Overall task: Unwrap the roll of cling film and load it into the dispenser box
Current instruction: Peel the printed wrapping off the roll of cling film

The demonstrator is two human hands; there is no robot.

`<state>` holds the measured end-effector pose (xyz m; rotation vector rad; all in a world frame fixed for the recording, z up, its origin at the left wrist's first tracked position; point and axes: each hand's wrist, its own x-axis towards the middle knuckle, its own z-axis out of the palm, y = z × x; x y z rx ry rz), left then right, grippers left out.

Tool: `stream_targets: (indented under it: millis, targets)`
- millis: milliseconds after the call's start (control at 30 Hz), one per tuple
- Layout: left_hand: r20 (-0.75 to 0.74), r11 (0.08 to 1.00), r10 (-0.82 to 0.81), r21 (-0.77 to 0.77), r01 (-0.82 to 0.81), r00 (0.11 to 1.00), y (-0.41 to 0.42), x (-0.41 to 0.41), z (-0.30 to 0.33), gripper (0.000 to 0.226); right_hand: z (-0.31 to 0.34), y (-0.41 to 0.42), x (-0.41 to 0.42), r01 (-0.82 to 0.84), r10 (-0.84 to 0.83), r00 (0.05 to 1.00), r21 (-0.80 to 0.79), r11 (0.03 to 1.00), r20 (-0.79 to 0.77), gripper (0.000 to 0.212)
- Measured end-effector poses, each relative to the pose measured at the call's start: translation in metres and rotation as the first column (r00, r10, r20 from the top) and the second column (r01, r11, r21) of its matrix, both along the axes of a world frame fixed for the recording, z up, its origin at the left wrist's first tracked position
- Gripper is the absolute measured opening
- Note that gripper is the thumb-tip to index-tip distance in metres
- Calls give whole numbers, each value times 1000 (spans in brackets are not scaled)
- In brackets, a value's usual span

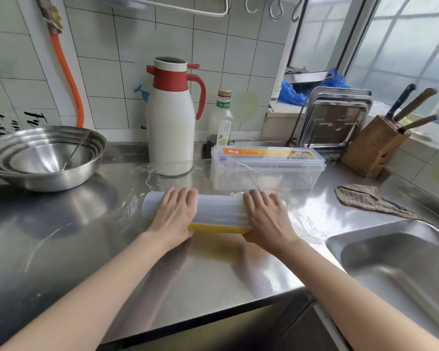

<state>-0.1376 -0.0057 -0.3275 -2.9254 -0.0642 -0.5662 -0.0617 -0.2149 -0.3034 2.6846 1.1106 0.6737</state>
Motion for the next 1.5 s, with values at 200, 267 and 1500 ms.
stream_targets:
  millis: [200, 267, 1500]
  targets:
    - [-132, 989, -129, -86, 118, 983, -4, -9, 4, 77, -9, -19, -15, 0, -12, 987, -70, 998, -161, 81]
    - [-170, 979, -150, -160, 123, 974, -3, -14, 8, 82, -7, -26, -17, -32, 17, 978, -70, 997, -208, 81]
    - [-330, 996, -45, -89, 16, 943, -15, -36, 41, 81, 30, -37, -37, -98, 65, 908, -59, 993, -415, 71]
